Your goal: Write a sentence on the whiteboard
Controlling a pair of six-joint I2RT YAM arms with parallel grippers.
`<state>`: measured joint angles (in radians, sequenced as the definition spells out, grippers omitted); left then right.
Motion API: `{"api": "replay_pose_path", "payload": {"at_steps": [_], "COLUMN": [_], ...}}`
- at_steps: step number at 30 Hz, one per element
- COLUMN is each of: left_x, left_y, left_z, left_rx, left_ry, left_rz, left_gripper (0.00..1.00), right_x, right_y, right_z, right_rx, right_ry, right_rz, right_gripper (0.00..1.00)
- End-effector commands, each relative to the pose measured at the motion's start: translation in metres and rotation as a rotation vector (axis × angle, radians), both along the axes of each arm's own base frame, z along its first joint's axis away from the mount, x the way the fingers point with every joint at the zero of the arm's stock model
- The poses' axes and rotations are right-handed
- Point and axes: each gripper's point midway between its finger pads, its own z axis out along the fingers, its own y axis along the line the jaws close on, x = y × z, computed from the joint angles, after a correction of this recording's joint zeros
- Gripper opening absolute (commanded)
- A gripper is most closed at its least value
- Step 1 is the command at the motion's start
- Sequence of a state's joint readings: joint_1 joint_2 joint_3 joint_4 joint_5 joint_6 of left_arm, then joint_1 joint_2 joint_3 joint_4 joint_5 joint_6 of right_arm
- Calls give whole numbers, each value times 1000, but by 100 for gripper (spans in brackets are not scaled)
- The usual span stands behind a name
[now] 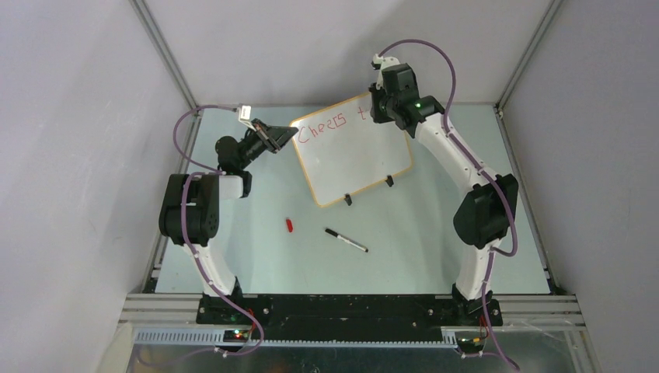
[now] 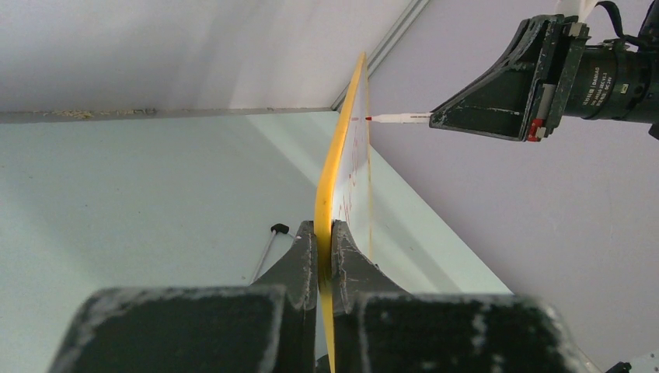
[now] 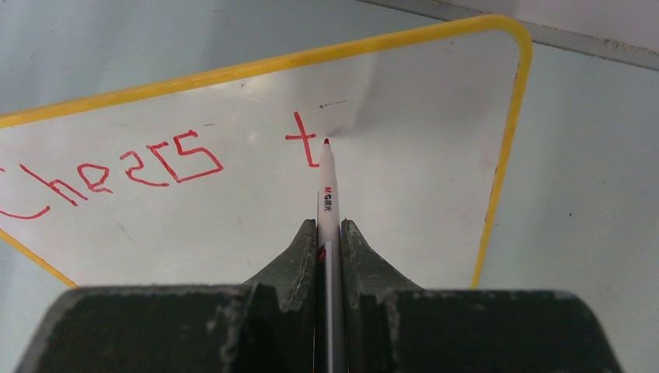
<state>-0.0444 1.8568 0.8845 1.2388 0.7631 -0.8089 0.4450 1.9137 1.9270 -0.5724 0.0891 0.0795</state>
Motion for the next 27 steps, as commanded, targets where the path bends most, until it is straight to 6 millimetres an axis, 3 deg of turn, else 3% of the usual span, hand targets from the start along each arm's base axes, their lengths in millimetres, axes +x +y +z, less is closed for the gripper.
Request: {"api": "replay_pose_path", "payload": {"at_steps": [1,27], "left_x": [-9,-9], "left_y": [-5,-5], "left_z": [7,6], "left_rx": [71,73], "left_ry": [-104,-101], "left_rz": [-35,-34], "left_gripper": [0,0], "right_x": [10,19], "right_y": [1,-5], "right_z": [26,16], "right_rx": [36,24], "right_ry": [-61,-48], "right_rz": [-17,-42], "right_gripper": [0,0]}}
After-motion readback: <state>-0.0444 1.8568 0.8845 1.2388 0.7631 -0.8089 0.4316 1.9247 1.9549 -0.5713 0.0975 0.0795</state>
